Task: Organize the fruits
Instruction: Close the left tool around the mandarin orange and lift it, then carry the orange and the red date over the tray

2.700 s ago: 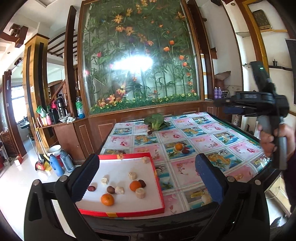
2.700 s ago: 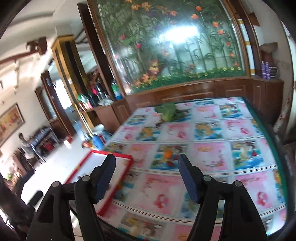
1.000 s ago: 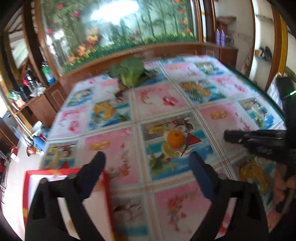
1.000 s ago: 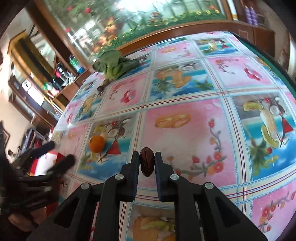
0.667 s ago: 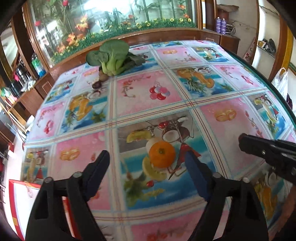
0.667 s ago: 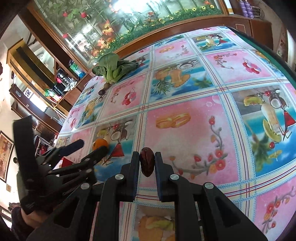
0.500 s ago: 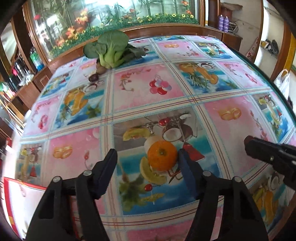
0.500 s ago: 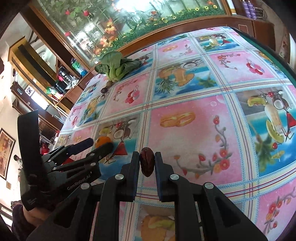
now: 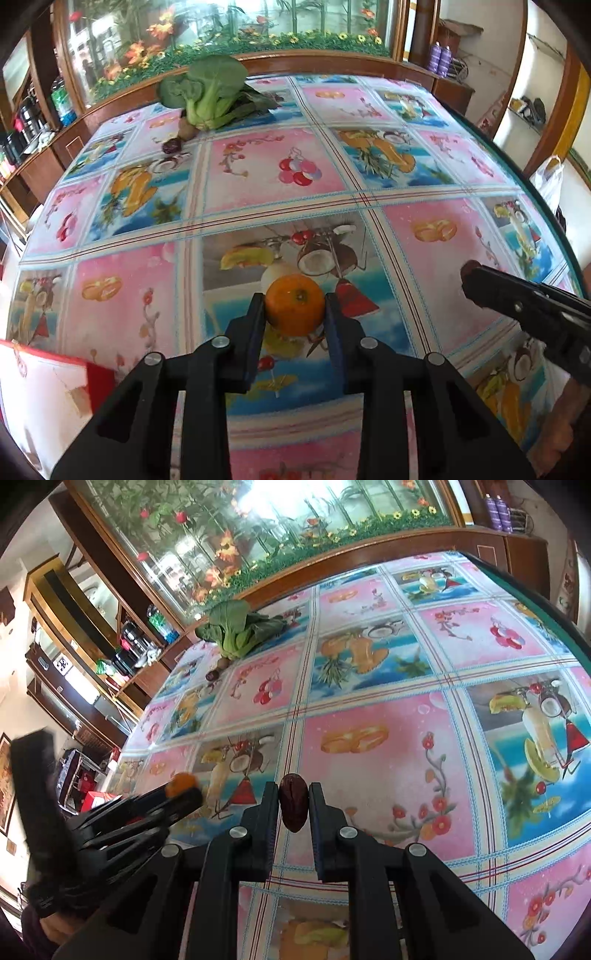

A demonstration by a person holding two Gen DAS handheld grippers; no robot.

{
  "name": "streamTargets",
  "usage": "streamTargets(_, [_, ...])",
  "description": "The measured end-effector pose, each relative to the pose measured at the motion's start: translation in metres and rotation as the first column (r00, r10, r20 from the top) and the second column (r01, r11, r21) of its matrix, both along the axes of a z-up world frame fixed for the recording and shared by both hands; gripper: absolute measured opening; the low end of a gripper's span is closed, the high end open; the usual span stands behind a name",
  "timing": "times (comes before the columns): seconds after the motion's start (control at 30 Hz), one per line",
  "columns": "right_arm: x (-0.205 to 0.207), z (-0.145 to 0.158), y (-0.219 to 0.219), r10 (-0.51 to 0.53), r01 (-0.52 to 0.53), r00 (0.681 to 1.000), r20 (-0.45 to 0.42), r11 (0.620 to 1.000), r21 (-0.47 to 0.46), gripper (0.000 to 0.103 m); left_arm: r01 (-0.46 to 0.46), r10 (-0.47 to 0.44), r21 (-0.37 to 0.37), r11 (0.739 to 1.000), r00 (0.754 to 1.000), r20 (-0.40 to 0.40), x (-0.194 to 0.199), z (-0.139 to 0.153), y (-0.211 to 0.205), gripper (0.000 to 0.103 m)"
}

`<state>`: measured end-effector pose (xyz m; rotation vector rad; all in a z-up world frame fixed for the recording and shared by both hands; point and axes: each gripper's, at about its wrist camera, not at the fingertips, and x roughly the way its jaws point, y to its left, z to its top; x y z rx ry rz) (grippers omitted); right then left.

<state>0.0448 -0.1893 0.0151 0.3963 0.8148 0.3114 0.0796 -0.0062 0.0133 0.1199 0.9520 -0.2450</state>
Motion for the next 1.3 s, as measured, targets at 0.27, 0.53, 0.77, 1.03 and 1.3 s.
streamTargets(0.27, [-0.014, 0.015, 0.005, -0.007, 0.010, 0.989, 0.147, 1.000, -0.024, 0.014, -0.041, 0.049, -0.057, 0.998, 0.988, 0.146, -0.070, 0.050, 0.031, 0.033])
streamTargets(0.53, [-0.013, -0.003, 0.041, 0.082, -0.082, 0.997, 0.011, 0.992, 0.098, 0.014, -0.144, 0.165, -0.086, 0.986, 0.926, 0.340, -0.160, 0.103, 0.103, 0.033])
streamTargets(0.77, [-0.028, -0.006, 0.143, 0.321, -0.279, 0.944, -0.073, 0.899, 0.339, 0.014, -0.278, 0.297, -0.105, 0.955, 0.878, 0.375, -0.192, 0.111, 0.176, 0.033])
streamTargets(1.03, [-0.045, 0.033, 0.249, 0.504, -0.459, 0.864, -0.023, 0.804, 0.379, 0.014, -0.392, 0.395, -0.092, 0.915, 0.829, 0.395, -0.213, 0.104, 0.228, 0.033])
streamTargets(1.3, [-0.056, 0.028, 0.289, 0.551, -0.508, 0.833, -0.051, 0.798, 0.324, 0.014, -0.472, 0.472, -0.099, 0.876, 0.794, 0.383, -0.222, 0.093, 0.269, 0.033])
